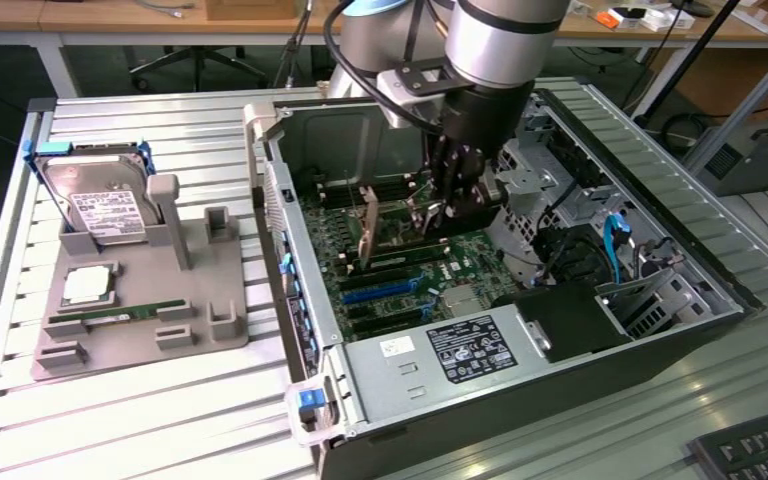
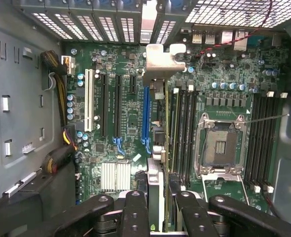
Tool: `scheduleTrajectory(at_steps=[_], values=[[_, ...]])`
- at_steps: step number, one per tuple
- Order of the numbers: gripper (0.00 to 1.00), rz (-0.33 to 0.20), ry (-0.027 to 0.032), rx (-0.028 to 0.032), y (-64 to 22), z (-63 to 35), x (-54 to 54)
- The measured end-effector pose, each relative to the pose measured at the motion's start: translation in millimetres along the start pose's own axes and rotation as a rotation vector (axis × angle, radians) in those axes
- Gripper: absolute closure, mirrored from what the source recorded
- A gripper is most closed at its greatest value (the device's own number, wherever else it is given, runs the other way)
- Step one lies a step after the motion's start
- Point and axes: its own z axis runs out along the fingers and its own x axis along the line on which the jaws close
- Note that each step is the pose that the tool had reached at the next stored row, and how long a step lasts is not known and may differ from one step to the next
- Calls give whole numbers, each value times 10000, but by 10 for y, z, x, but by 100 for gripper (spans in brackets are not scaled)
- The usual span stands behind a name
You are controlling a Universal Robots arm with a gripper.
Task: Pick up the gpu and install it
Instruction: 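Insert the gpu into the slot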
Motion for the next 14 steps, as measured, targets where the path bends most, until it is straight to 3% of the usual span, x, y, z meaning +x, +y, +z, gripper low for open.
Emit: scheduleTrajectory(at_steps=[14], values=[[73,-1,-1,1,20,16,39]])
